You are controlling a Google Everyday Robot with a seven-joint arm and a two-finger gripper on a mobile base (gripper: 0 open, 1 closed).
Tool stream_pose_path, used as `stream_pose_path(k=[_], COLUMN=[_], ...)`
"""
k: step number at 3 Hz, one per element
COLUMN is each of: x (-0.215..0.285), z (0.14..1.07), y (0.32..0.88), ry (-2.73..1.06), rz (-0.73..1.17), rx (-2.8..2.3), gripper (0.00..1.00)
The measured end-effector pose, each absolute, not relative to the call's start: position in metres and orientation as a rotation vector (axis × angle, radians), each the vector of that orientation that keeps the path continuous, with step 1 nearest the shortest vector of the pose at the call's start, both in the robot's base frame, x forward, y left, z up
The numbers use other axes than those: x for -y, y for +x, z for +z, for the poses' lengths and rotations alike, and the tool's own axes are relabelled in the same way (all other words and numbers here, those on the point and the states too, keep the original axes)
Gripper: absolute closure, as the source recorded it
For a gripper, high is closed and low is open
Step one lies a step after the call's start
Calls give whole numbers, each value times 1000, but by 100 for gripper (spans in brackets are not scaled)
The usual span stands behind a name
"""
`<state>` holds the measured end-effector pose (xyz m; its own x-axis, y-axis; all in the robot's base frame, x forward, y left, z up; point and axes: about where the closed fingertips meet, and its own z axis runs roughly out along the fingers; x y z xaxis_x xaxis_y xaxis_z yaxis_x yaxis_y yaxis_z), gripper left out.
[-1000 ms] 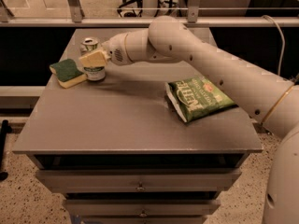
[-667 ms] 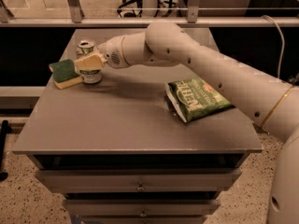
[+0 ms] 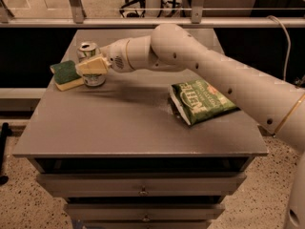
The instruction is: Move 7up can near sponge
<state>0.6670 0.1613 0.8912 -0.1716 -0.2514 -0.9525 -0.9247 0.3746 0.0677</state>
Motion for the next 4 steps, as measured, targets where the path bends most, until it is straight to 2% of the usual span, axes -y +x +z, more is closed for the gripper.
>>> stream_pose_path(k=[1, 2, 3, 4], x=[-156, -139, -106, -53], z=[892, 900, 919, 947], y=[667, 673, 684, 696], ry=[-1050, -1043, -1032, -1015], rz=[850, 806, 746, 669], rx=[-1668, -1675, -1657, -1629], gripper=[0, 0, 0, 0])
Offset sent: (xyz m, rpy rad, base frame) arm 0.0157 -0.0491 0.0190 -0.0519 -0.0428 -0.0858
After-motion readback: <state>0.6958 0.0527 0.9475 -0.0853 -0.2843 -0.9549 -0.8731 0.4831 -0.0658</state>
